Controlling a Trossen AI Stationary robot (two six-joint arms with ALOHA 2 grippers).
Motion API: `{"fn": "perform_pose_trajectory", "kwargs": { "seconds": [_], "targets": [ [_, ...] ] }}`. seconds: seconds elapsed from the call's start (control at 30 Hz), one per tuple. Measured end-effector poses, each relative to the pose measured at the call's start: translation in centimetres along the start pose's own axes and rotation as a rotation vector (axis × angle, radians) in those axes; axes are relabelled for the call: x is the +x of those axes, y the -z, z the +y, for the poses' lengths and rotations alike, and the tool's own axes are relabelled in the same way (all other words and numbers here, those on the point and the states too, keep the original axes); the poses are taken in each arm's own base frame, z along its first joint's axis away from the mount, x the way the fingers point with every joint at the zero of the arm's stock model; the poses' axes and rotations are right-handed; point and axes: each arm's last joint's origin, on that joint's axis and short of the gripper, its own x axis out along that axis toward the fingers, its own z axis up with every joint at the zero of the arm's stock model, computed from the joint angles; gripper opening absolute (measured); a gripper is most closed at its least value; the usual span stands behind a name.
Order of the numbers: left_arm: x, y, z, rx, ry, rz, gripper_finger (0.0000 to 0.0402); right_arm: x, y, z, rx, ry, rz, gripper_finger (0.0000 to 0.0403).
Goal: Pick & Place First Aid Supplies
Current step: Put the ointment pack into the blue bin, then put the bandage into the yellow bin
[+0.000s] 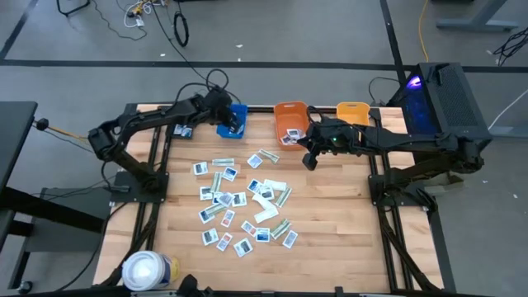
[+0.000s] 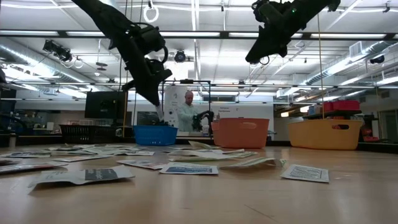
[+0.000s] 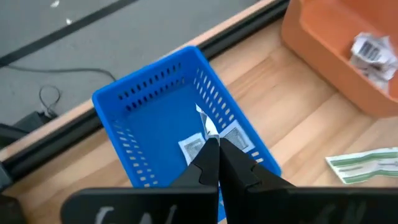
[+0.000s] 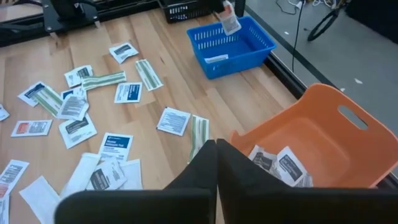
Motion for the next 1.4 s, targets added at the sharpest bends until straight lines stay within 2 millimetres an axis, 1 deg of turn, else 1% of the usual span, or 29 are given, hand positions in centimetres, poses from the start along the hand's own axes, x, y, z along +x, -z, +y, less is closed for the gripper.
{"fn": "perform_pose_trajectory", "kwargs": {
  "seconds": [0.13, 0.27, 0.37, 0.6, 0.7, 0.8, 1.07, 1.17, 1.3, 1.4],
  "targets": [
    [1.4, 0.5, 0.1, -0.012, -0.013, 0.043, 0.0, 0.0, 0.0, 0.0, -0.001, 0.0, 0.004, 0.0011],
    [2.5, 0.9, 0.1, -0.012, -0.02, 0.08, 0.0, 0.0, 0.0, 0.0, 0.01, -0.003, 0.005, 0.0006],
    [2.9, 1.0, 0.1, -0.011, -0.025, 0.086, 0.0006, 0.0, 0.1, 0.1, 0.017, -0.02, 0.008, 0.0003],
    [2.9, 0.9, 0.1, -0.013, -0.029, 0.072, 0.0023, 0.0, 0.1, 0.1, 0.025, -0.026, 0.009, 0.0006],
    [2.9, 0.9, 0.0, -0.023, -0.064, 0.06, 0.0034, 0.0, 0.1, 0.1, 0.025, -0.026, 0.009, 0.0004],
    [2.9, 0.9, 0.0, -0.021, -0.079, 0.054, 0.0059, 0.0, 0.1, 0.1, 0.025, -0.026, 0.009, 0.0004],
    [2.8, 1.0, -0.4, -0.012, -0.071, 0.055, 0.0166, 0.0, 0.1, 0.1, 0.025, -0.026, 0.009, 0.0004],
    [2.8, 1.1, -0.7, -0.007, -0.05, 0.058, 0.0199, 0.0, 0.1, 0.1, 0.024, -0.026, 0.009, 0.0004],
    [2.6, 1.0, -1.1, -0.01, 0.038, 0.069, 0.0224, 0.0, 0.0, 0.1, 0.024, -0.025, 0.008, 0.0004],
    [1.9, 0.8, -1.4, -0.012, 0.109, 0.068, 0.0228, 0.0, 0.0, 0.1, 0.024, -0.025, 0.008, 0.0004]
  ]
}}
